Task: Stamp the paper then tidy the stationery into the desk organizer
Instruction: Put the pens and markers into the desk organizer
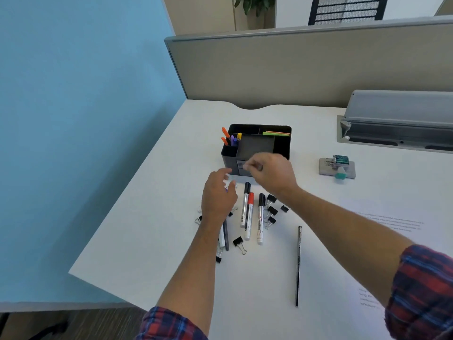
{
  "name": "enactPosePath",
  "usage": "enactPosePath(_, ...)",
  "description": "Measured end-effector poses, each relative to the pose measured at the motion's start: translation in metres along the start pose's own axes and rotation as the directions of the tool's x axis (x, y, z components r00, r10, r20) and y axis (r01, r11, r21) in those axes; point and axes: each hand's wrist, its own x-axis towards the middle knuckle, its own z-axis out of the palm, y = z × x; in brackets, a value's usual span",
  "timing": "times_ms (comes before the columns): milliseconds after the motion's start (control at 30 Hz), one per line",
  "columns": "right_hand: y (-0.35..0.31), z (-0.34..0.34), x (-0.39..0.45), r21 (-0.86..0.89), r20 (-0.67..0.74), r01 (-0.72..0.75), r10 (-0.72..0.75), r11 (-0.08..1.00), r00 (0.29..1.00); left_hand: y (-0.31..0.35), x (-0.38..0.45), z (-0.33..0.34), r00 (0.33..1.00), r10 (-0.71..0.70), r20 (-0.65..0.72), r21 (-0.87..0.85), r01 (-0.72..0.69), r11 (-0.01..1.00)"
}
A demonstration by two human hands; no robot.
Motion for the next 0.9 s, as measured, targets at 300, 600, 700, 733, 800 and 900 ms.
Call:
enactPosePath(300, 0.026, 0.025, -0.07, -0.234, 0.385, -0.158, 0.241, 0.959, 0.891, -0.007, -0.056, 0.004, 0.958, -0.286, 0.016, 0.115, 0.282, 0.952)
enactPosePath(600, 0.028, 0.031, -0.089, -0.221, 0.319, -0.218, 0.281, 0.951, 0.905, -0.016, -0.082, -0.004, 0.96, -0.276, 0.045, 0.186, 0.263, 0.947)
enactPosePath(700, 0.028, 0.035, -0.092, -0.202, 0.305, -0.225, 0.279, 0.953, 0.91, -0.02, -0.082, -0.008, 0.954, -0.292, 0.067, 0.141, 0.281, 0.949)
enactPosePath(733, 0.028, 0.036, -0.093, -0.199, 0.306, -0.227, 0.281, 0.953, 0.91, -0.021, -0.083, -0.009, 0.951, -0.303, 0.064, 0.136, 0.292, 0.947)
enactPosePath(800, 0.027, 0.039, -0.096, -0.196, 0.311, -0.224, 0.277, 0.955, 0.909, -0.022, -0.084, -0.011, 0.947, -0.316, 0.056, 0.128, 0.307, 0.943)
enactPosePath(900, 0.025, 0.042, -0.101, -0.188, 0.307, -0.212, 0.263, 0.959, 0.915, -0.023, -0.085, -0.011, 0.944, -0.324, 0.053, 0.114, 0.317, 0.942)
